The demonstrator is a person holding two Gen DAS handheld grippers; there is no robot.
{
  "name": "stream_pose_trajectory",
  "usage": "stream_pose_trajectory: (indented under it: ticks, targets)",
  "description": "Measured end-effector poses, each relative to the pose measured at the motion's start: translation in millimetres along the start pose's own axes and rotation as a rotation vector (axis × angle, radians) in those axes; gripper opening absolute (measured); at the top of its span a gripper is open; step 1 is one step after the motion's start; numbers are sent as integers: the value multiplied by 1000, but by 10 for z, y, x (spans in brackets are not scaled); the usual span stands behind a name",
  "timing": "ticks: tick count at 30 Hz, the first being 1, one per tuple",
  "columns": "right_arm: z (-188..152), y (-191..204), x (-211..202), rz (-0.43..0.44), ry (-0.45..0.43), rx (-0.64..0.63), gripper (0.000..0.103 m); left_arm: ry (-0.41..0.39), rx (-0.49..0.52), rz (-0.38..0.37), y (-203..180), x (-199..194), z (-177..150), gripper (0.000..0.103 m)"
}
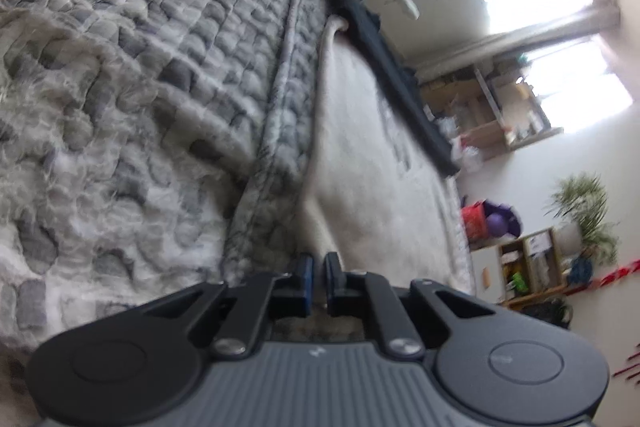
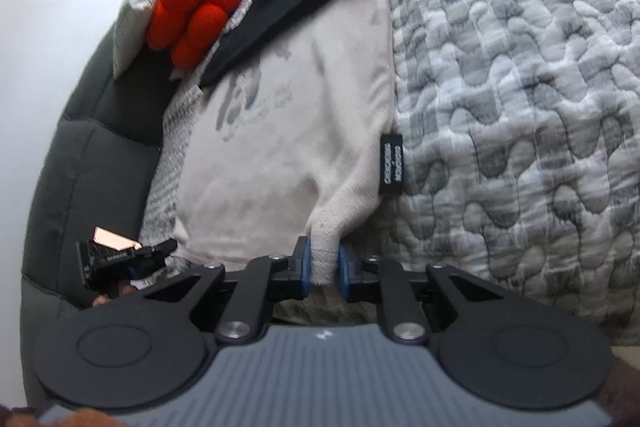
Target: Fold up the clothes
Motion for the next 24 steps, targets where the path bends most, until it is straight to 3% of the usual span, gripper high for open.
stream_pose_trajectory:
  ticks: [6,9,16,24]
  targets:
    - [158,43,-99,58,-99,21,17,-70,-27,-110,-202,-36,141,6]
    - [273,46,-108,70,-137,28,17,-99,-38,-124,-311,13,254,6]
    - [558,-113,-18,70,-195,70,17,-151,-88,-90,-418,267,586,6]
    - [820,-453,169,58,-200,182,17,-182,-145,-41,-355,540,938,6]
Point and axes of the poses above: each gripper's, at about its wrist camera, not at the fingertips, and x roughly the way its jaws point, y to its left, z to its top, the point moved 1 cm from there along x, roughly the way its jaws point, and after that the axes turned 7 degrees about -x, right-handed, at the moved point
